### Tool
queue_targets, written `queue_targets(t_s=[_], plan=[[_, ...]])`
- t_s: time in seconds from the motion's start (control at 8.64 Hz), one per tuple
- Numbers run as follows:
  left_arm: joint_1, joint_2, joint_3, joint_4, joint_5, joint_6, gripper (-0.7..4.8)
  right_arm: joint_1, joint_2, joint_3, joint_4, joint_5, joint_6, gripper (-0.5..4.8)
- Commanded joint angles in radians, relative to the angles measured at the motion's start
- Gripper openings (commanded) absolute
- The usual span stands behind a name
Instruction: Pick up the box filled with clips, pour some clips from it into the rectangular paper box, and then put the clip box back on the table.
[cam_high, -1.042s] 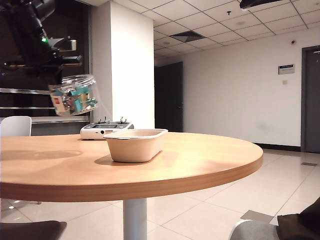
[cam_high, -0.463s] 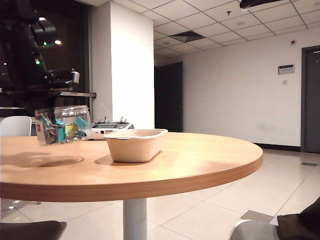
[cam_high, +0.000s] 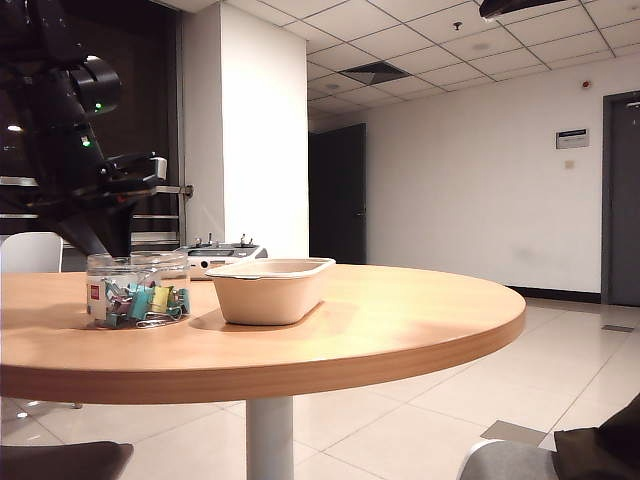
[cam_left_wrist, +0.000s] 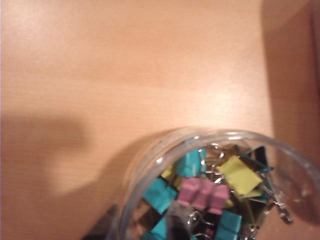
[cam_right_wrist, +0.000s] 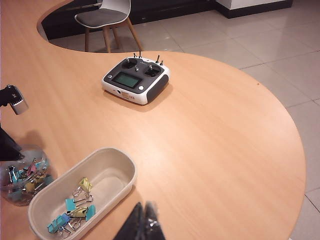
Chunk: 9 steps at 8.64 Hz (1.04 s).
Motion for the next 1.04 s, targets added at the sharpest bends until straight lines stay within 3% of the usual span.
queue_targets(t_s=[0.12,0.46,0.58,0.81,1.04], plan=[[0.001,-0.221,0.008,-0.023,0.073,-0.071,0.47,0.001,-0.057,0.008,0.063,-0.003,0.001,-0.06],[-0.024,-0.423,0.0,0.007,0.073,-0.072,0.16,0.001,-0.169,-0.001,-0.034,0.083,-0.013,-0.06],[-0.058,-0.573,-0.083,0.115,0.095,-0.074,0.16,0.001,-0.292,-0.112,0.01,0.091,-0.055,-0.06],[-0.119,-0.836,-0.352,0.288,0.02,-0.086,-0.06,0.001,-0.504,-0.368,0.109,0.195,-0.04,-0.06],[-0.138,-1.18,-0.684,0.35,0.019,-0.103,-0.06,0.0,-0.704,-0.657,0.189,0.221,-0.024,-0.06]])
